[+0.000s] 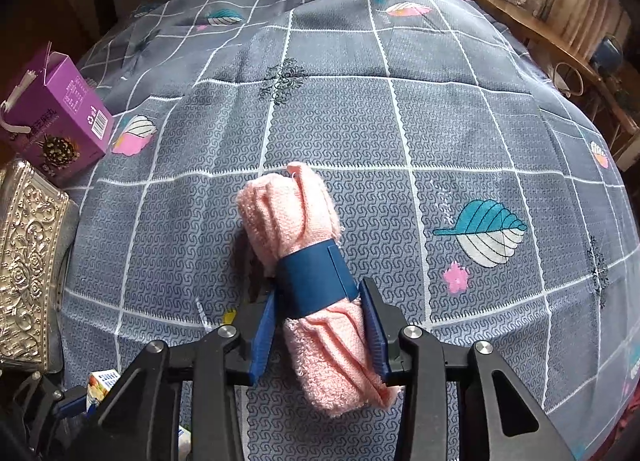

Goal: Organize soft objects
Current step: 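Lift the tissue pack with left tool while right tool grasps pink towel roll, then carry the tissue pack into the gold tray and open left tool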

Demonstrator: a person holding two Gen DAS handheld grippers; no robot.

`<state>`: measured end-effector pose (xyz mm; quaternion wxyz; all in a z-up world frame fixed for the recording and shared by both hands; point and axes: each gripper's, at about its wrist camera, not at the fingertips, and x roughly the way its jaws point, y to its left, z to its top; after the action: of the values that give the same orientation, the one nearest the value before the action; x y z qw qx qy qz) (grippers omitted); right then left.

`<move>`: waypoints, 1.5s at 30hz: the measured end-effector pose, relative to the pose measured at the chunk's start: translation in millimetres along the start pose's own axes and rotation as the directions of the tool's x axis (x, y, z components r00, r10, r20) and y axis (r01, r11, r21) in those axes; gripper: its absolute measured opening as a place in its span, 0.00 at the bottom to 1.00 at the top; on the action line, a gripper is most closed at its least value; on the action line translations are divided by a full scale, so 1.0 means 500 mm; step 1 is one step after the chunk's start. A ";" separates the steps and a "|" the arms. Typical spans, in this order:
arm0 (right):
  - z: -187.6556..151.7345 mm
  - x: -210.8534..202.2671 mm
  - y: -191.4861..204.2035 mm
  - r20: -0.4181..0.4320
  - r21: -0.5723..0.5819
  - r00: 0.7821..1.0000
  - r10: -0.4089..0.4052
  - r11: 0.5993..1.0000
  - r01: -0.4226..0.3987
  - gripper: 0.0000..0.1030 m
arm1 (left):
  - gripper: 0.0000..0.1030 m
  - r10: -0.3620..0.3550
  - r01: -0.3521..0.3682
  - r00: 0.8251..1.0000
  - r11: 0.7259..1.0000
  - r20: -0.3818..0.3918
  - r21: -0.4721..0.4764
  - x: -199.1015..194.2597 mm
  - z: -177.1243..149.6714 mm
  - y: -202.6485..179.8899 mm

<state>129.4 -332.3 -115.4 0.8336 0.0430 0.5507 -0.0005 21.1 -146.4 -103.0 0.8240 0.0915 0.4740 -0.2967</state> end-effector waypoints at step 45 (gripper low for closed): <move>-0.014 0.005 0.056 0.032 -0.103 0.990 -0.139 0.985 0.141 0.38 | 0.71 0.492 -0.315 0.870 0.506 -0.031 -0.802 -0.448 -0.245 0.749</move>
<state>125.5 -303.7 -118.3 0.8393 -0.0397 0.5413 -0.0306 63.8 298.9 -30.0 0.8676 -0.2010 0.4341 0.1357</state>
